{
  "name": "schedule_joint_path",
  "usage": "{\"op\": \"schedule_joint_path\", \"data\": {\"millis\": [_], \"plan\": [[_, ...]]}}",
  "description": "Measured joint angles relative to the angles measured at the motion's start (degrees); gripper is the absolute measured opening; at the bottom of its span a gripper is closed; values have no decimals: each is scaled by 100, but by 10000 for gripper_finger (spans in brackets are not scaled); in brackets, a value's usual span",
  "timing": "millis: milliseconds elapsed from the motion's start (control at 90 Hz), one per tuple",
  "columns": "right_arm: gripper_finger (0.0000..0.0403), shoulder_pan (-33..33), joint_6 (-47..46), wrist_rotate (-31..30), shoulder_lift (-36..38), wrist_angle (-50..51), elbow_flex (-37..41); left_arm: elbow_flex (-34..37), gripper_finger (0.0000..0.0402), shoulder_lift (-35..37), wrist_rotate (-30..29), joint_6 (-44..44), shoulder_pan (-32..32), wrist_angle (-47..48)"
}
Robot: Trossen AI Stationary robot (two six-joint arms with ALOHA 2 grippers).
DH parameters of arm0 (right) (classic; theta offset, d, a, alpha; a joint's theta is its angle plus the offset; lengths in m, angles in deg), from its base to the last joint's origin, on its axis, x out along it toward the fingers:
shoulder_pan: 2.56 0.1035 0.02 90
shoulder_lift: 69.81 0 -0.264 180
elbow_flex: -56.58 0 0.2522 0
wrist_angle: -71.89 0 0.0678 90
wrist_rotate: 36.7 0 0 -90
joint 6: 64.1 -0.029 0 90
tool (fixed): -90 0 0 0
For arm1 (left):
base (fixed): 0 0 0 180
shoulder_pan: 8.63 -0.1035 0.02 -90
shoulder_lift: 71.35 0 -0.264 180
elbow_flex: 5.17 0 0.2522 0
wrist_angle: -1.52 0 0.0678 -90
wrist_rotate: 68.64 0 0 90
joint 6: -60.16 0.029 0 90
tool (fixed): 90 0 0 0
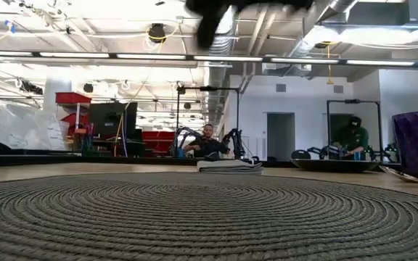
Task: Set table place
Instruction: Put the gold table knife on the gray table mat
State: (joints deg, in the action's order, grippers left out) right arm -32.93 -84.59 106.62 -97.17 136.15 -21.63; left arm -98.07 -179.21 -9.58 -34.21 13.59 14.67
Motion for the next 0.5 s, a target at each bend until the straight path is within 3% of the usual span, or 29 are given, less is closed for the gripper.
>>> {"op": "schedule_joint_path", "data": {"millis": [78, 189, 256, 356, 500], "plan": [[137, -2, 1, -1, 0, 1, 0, -8, 0, 0, 65, 398, -3, -518], [137, -2, 60, -2, -2, -15, 0, -31, 0, 3, 483, 1639, -24, -2164], [137, -2, 91, -8, -9, -15, 0, -41, 0, 31, 539, 1929, -24, -2502], [137, -2, 144, -60, -13, -17, 1, -36, 0, 18, 550, 1699, -26, -2005], [137, -2, 166, -74, -13, -20, 1, -19, 0, 10, 691, 78, -31, -74]]}}
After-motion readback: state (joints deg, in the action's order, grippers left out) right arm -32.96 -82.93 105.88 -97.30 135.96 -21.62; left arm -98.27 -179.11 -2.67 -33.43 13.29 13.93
